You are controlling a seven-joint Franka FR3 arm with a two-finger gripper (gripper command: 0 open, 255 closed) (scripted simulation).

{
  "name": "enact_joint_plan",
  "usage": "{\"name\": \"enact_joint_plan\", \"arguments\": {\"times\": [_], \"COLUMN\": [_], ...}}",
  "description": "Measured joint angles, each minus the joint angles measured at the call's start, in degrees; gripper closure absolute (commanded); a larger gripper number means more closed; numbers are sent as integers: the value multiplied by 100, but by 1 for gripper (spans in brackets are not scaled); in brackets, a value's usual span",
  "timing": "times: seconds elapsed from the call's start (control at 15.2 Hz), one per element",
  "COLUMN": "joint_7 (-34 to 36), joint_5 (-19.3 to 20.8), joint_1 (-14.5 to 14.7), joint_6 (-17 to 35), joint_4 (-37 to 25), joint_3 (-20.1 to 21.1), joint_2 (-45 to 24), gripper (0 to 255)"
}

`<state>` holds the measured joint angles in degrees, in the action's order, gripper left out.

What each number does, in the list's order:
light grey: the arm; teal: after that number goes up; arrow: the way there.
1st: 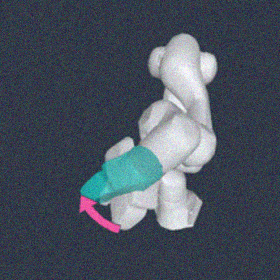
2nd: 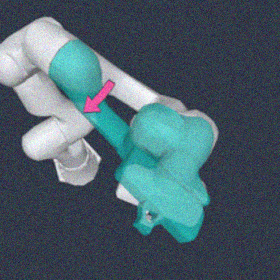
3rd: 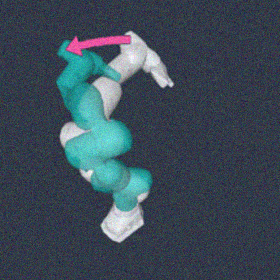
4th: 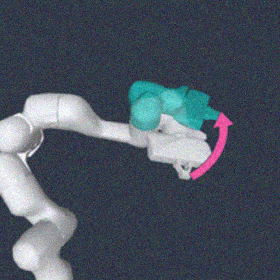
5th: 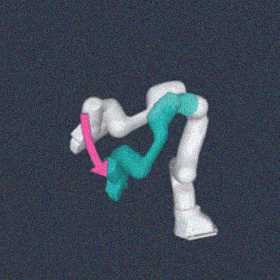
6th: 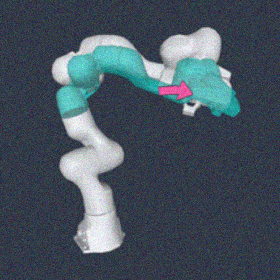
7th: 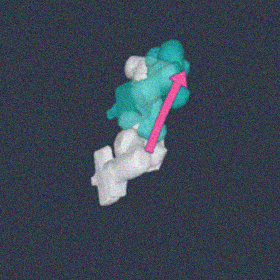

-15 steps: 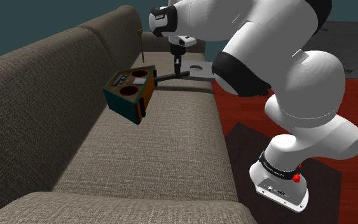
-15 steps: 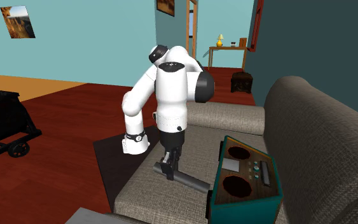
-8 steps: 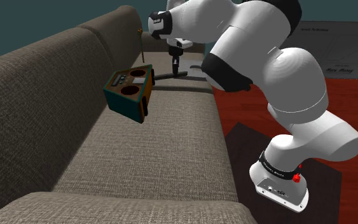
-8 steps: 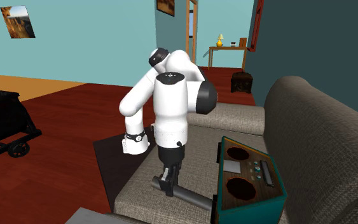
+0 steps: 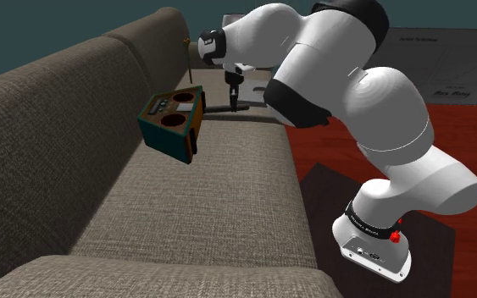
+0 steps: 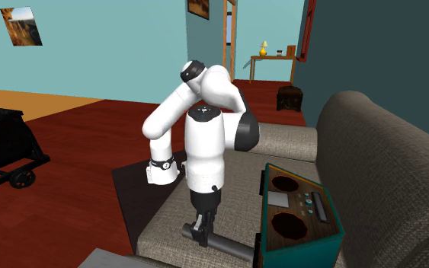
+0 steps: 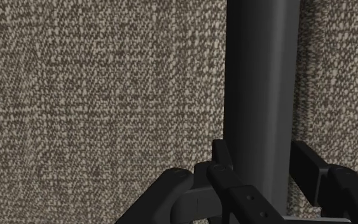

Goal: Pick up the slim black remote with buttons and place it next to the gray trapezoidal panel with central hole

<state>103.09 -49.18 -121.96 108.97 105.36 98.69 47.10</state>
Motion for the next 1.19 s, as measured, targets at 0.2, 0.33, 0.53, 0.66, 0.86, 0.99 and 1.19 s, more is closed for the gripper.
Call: {"name": "enact_joint_plan", "arguments": {"times": [0.2, 0.33, 0.53, 0.66, 0.86, 0.99, 1.19], "joint_7": [-47, -88, -138, -156, -159, -160, -160], "joint_5": [-128, -204, -310, -340, -349, -351, -351], "joint_1": [-87, -97, -163, -165, -164, -165, -164], "joint_6": [153, 257, 380, 421, 433, 435, 436], "joint_4": [55, 132, 179, 213, 221, 222, 222], "joint_3": [173, 255, 390, 418, 428, 429, 429], "joint_2": [96, 140, 215, 231, 237, 237, 237], "gripper": [255, 255, 255, 255, 255, 0, 0]}}
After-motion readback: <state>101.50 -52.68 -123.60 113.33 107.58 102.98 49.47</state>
